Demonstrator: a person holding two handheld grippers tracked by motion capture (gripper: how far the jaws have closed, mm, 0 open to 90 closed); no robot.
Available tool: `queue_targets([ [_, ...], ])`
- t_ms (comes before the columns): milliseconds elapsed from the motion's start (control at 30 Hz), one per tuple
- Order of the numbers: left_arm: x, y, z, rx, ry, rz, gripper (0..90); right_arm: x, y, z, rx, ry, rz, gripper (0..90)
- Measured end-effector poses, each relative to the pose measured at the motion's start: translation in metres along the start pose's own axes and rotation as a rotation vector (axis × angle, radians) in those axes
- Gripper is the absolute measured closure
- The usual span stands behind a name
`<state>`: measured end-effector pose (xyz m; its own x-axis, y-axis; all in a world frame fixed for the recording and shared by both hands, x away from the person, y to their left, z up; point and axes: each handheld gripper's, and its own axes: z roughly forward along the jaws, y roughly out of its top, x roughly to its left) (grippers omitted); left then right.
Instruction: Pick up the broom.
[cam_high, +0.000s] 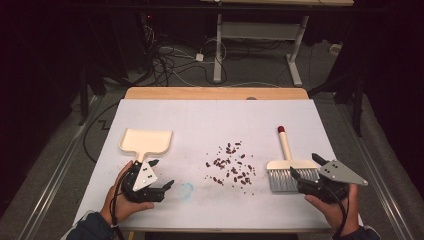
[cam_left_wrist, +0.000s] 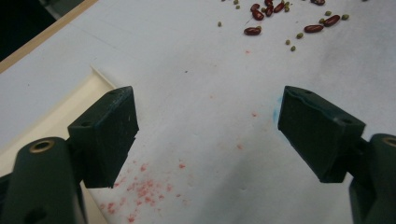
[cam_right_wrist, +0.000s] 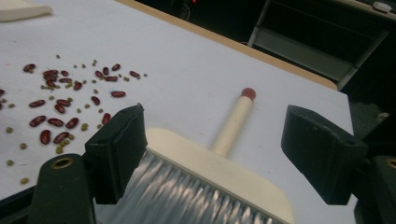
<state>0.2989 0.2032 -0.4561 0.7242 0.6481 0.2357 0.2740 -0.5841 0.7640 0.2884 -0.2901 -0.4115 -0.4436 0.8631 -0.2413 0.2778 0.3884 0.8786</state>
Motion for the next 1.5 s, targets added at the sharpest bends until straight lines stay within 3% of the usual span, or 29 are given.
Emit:
queue_targets([
  [333,-0.005,-0.001,-0.001,0.000,-0.007,0.009,19.2,-0.002,0.001,0.011,0.062,-0.004,0.004,22.5],
  [400,-0.005,-0.003,-0.002,0.008,-0.008,0.009,19.2,-0.009,0.007,0.020,0.117,0.060,0.014,18.8],
  [567,-0.008,-0.006,-0.006,0.023,-0.001,0.006,19.2,-0.019,0.017,0.035,0.166,0.066,0.054,22.1],
  [733,-0.008,-0.007,-0.004,0.046,0.002,-0.001,19.2,-0.040,0.036,0.080,0.344,0.028,0.141,26.0],
  [800,-0.008,-0.006,-0.002,0.047,-0.001,-0.006,19.2,-0.046,0.037,0.100,0.399,0.044,0.186,26.5],
  [833,-0.008,-0.006,-0.001,0.049,-0.007,-0.006,19.2,-0.046,0.037,0.100,0.399,0.044,0.186,26.5],
  [900,-0.008,-0.007,0.000,0.061,-0.014,0.002,19.2,-0.052,0.030,0.131,0.514,0.037,0.233,29.7],
  [1033,-0.009,-0.008,0.000,0.064,-0.022,0.005,19.2,-0.055,0.014,0.161,0.617,0.017,0.267,34.9],
  [1100,-0.010,-0.008,0.000,0.067,-0.022,0.007,19.2,-0.054,0.015,0.164,0.610,0.007,0.259,38.4],
  [1167,-0.010,-0.007,0.001,0.069,-0.021,0.012,19.2,-0.052,0.017,0.166,0.604,0.027,0.232,47.8],
  [1300,-0.011,-0.007,0.001,0.073,-0.023,0.019,19.2,-0.050,0.018,0.168,0.584,0.044,0.230,62.0],
  [1500,-0.012,-0.007,0.003,0.078,-0.028,0.019,19.2,-0.050,0.018,0.169,0.578,0.040,0.239,62.9],
])
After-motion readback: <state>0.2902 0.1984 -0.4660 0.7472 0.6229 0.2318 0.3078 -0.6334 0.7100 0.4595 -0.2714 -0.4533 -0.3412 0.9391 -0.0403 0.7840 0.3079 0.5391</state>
